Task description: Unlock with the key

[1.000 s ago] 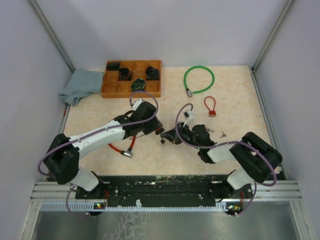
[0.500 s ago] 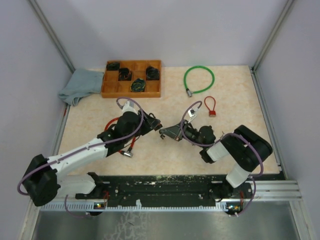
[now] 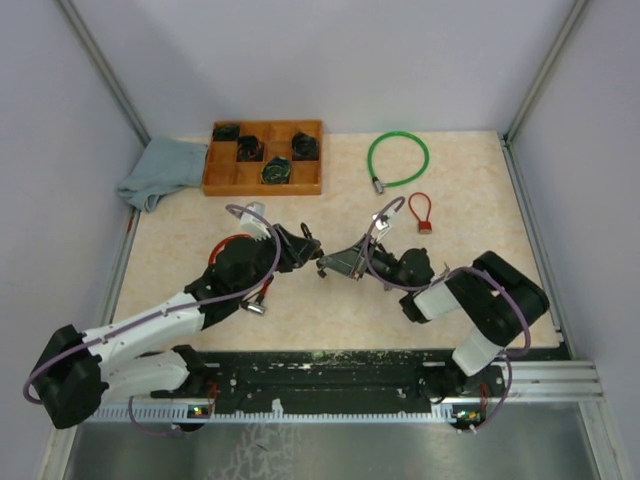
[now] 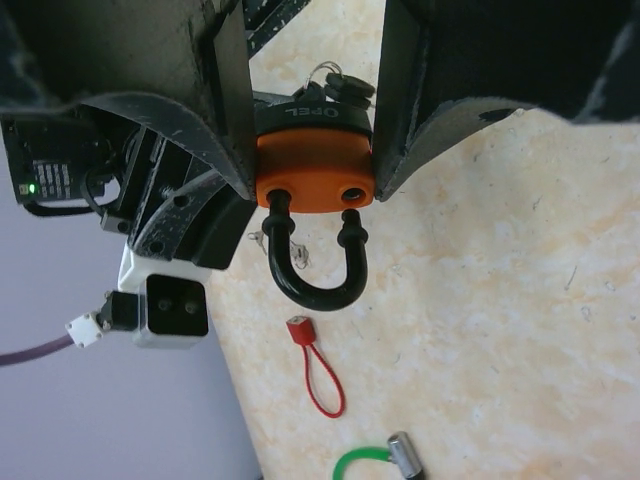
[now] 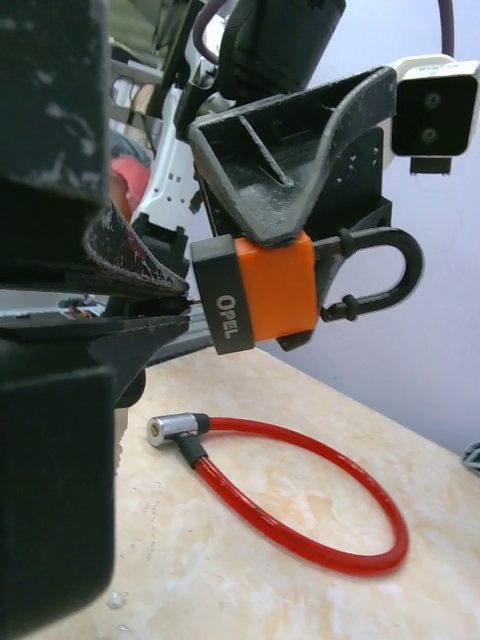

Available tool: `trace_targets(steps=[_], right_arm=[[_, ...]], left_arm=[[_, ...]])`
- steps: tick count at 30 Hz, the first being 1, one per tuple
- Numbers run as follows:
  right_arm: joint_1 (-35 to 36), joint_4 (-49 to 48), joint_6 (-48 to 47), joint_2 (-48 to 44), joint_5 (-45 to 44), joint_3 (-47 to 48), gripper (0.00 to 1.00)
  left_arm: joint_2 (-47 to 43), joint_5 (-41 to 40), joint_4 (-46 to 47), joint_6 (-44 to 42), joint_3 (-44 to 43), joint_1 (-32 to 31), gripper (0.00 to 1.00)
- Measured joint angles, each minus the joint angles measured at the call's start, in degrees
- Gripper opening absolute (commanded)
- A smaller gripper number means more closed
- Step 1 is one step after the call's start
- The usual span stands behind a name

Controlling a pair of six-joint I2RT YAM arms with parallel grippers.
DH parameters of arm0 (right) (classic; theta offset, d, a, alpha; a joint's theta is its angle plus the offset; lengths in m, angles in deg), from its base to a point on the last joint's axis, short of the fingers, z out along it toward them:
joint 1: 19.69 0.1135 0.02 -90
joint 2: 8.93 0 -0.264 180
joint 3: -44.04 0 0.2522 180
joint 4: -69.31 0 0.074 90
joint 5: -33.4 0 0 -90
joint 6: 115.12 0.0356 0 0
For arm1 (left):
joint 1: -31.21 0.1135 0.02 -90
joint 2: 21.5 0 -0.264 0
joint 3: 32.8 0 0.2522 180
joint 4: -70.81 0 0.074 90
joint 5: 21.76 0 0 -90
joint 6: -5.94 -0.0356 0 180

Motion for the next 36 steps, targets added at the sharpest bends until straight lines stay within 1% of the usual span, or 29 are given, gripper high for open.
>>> trace_targets(steps=[3, 6, 11, 16, 21, 24, 26, 31, 36], right_arm=[[-0.1, 3.4, -3.2, -4.0, 0.0, 0.2, 0.30], [-0.6, 9.8, -8.2, -9.2, 0.2, 0.2, 0.38], [-2.8, 22.6, -17.3, -18.9, 0.2, 0.2, 0.47], [-4.2, 37.5, -27.7, -29.0, -0.1, 2.8, 0.57], [-4.5, 53.7, -38.3, -37.0, -1.9, 7.9, 0.59], [-4.5, 60.9, -43.4, -37.6, -2.7, 11.8, 0.60], [-4.5, 63.7, -46.1, -37.2, -2.3, 13.4, 0.60], [-4.5, 67.5, -50.7, -34.3, 2.6, 15.6, 0.61], [-4.5, 69.6, -52.7, -30.6, 8.4, 19.1, 0.63]], left_arm=[[-1.3, -0.2, -0.3, -3.3, -0.7, -1.0, 0.00], [-1.4, 0.1, -2.2, -7.5, -2.9, -1.7, 0.00], [-1.4, 1.3, -4.1, -14.3, -4.8, -2.1, 0.00], [-0.9, 5.2, -7.7, -21.6, -4.8, -2.8, 0.00], [0.2, 9.4, -8.9, -28.9, -4.8, -3.0, 0.00], [0.8, 13.0, -9.4, -33.2, -4.8, -3.0, 0.00], [1.0, 15.5, -9.5, -35.3, -4.8, -3.0, 0.00], [1.9, 21.1, -9.7, -38.6, -5.3, -3.0, 0.00], [3.3, 25.0, -10.4, -40.7, -6.4, -3.0, 0.00]])
